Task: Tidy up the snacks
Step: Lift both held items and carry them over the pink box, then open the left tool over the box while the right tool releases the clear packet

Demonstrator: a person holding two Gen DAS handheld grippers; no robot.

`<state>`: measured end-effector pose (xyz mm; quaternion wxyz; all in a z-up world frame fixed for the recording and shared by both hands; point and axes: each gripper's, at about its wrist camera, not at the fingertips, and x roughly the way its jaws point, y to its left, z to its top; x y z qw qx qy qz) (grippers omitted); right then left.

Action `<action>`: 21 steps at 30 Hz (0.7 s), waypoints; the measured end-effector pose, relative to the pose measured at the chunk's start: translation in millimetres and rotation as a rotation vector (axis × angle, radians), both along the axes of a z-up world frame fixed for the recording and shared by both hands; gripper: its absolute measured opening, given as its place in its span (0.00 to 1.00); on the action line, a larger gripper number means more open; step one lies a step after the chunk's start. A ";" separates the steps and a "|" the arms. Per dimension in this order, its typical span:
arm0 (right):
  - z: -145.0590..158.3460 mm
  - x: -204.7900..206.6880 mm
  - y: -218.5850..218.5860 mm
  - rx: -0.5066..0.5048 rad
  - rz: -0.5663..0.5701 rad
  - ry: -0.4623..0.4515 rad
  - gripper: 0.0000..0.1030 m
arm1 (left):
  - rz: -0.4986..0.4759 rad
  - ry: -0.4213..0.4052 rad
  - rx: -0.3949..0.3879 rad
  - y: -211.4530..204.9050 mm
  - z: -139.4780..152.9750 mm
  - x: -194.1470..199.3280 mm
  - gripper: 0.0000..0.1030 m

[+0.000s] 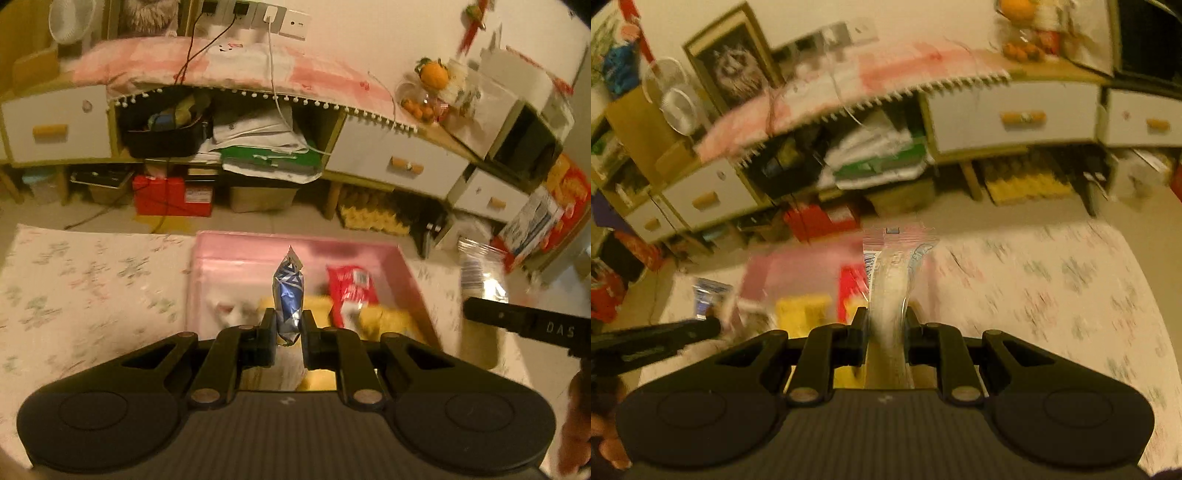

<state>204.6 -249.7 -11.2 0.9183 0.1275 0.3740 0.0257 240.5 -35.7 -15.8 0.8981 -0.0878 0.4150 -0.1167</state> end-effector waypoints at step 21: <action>-29.6 49.0 37.6 -0.045 0.161 -0.074 0.50 | 0.014 -0.021 0.012 4.4 -27.9 39.5 0.25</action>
